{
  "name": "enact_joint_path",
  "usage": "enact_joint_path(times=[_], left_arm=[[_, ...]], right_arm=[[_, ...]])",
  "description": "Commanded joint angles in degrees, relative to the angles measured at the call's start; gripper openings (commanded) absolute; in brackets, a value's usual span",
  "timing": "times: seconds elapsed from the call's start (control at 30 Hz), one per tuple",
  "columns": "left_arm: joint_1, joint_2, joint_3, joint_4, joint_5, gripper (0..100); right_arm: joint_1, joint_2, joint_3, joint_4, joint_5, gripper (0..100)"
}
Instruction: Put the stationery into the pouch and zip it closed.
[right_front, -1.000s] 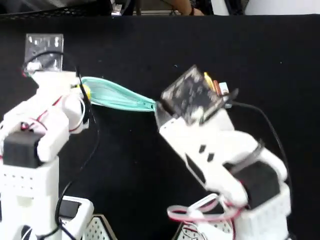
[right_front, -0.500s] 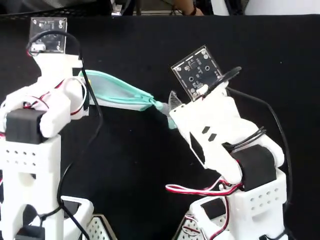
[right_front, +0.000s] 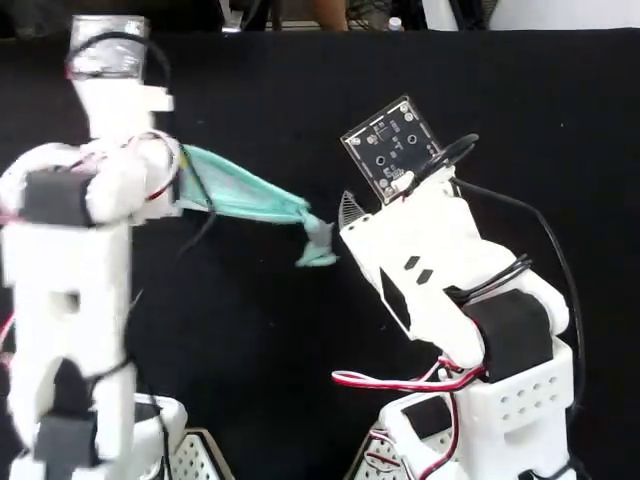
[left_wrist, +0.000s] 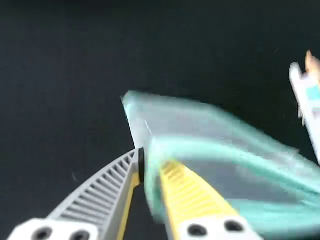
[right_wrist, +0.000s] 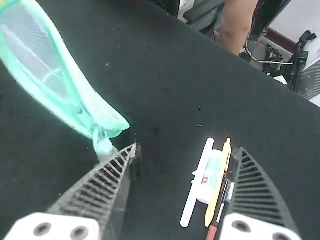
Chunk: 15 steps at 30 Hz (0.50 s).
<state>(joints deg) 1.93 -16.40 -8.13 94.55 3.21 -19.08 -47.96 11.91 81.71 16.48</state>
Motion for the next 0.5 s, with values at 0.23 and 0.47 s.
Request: enact_joint_path(times=[0.23, 0.47], left_arm=[[-3.6, 4.2, -4.4, 0.8, -2.8, 12], [-3.8, 3.6, -10.2, 3.7, -3.1, 4]], right_arm=[[0.5, 0.2, -0.2, 0.9, 0.4, 28.6], [0.4, 0.2, -0.2, 0.9, 0.4, 28.6]])
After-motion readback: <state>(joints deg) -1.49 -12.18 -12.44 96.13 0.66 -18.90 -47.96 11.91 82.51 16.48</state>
